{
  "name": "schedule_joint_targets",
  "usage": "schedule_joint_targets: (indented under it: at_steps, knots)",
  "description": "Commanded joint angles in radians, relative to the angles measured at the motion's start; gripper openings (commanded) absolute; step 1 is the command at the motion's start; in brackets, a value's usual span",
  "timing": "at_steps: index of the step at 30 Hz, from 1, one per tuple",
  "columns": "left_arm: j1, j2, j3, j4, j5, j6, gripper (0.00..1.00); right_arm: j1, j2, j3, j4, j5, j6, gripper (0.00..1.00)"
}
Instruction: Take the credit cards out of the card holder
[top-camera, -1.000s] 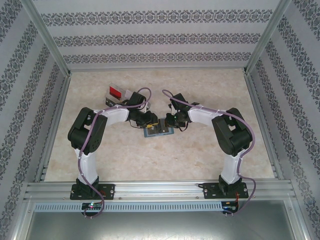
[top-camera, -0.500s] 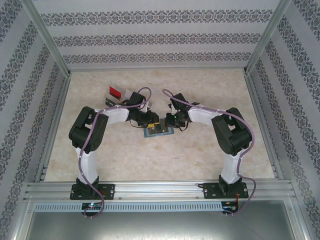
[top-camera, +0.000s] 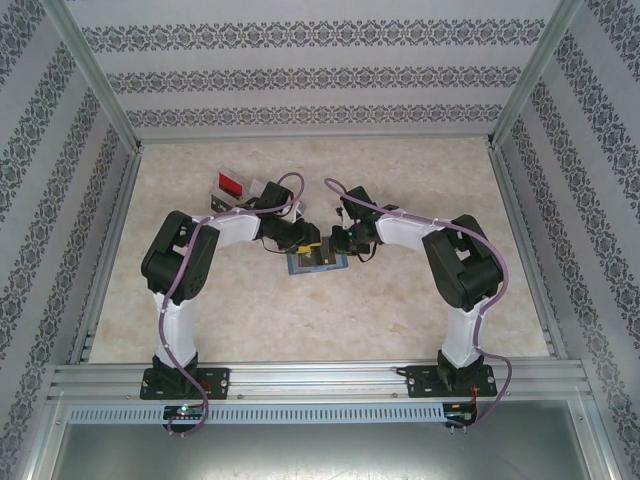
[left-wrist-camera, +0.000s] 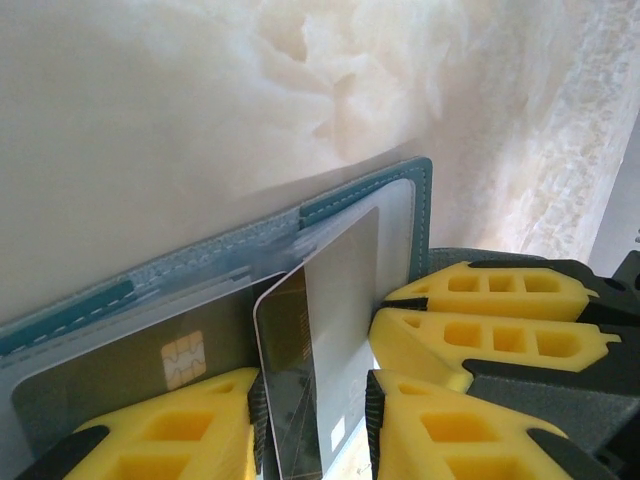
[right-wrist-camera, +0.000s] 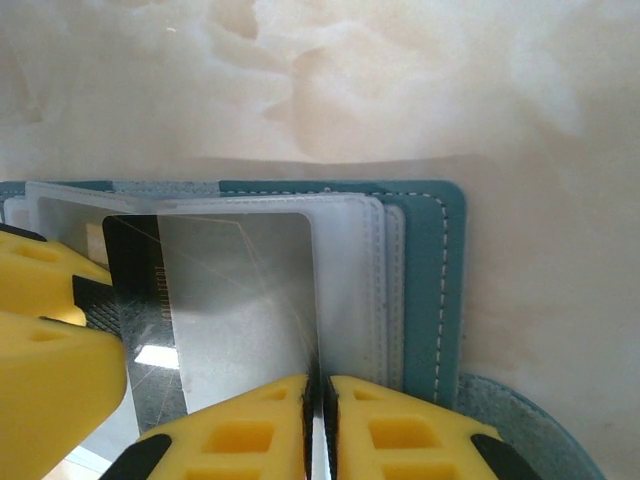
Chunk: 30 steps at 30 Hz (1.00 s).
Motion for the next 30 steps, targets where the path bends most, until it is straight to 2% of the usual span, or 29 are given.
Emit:
schedule_joint_targets:
  at_steps: [1, 9, 20, 30]
  knots:
    - [-0.003, 0.04, 0.009, -0.004, 0.0, -0.003, 0.35, -0.007, 0.06, -0.013, -0.038, 0.007, 0.011, 0.16]
    - [-0.001, 0.032, 0.006, 0.003, 0.0, -0.002, 0.28, -0.009, 0.055, -0.019, -0.045, 0.022, 0.013, 0.16]
    - [0.014, -0.036, -0.006, -0.11, -0.082, 0.077, 0.02, -0.018, 0.039, -0.037, -0.056, 0.059, 0.023, 0.16]
    - [0.018, -0.244, -0.042, -0.317, -0.202, 0.184, 0.0, -0.021, -0.024, -0.031, -0.034, 0.032, 0.012, 0.17]
